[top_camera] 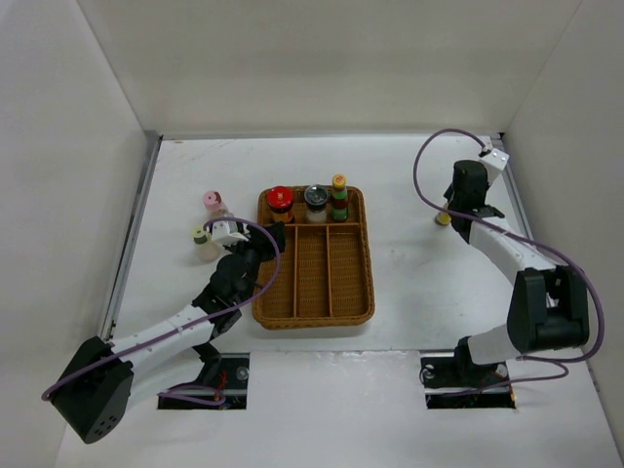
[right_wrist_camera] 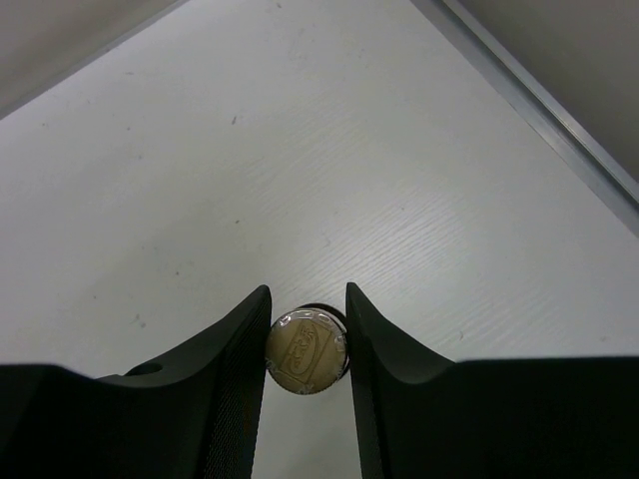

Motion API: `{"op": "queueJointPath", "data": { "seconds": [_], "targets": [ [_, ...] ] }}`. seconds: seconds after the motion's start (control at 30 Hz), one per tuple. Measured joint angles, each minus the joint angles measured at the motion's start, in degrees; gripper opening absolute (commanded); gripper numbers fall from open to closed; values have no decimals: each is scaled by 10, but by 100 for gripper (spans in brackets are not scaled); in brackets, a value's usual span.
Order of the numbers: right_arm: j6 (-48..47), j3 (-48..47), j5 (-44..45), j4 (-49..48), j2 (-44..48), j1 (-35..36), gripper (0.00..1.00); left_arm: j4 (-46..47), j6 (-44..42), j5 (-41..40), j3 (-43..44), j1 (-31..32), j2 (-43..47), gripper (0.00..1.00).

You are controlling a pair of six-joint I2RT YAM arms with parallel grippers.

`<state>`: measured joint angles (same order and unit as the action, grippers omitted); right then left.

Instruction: Organize the condiment bottles

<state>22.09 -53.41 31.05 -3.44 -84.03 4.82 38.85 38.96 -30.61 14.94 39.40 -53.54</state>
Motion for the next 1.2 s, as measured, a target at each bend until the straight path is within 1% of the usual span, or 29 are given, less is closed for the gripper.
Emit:
{"op": "queueJointPath", "data": {
  "seconds": [0.07, 0.17, 0.37, 0.5, 0.67, 0.9, 1.2],
  "targets": [
    [0, 0, 0, 11, 16, 9, 25, 0, 0, 0, 0, 0, 0, 57],
    [-3, 3, 1, 22, 60, 39, 26, 0, 0, 0, 0, 0, 0, 57],
    [-19, 2, 0, 32, 161, 141, 26, 0, 0, 0, 0, 0, 0, 57],
    [-28, -9, 0, 48, 183, 207, 26, 0, 0, 0, 0, -3, 1, 57],
    [-31, -24, -9, 73, 179, 280, 26, 0, 0, -2, 0, -4, 4, 57],
    [-30, -41, -32, 74, 135, 356, 26, 0, -1, -5, 0, -4, 17, 57],
    [-28, -37, -59, 46, 57, 403, 27, 0, -6, -10, 0, -7, 22, 57]
  ]
}}
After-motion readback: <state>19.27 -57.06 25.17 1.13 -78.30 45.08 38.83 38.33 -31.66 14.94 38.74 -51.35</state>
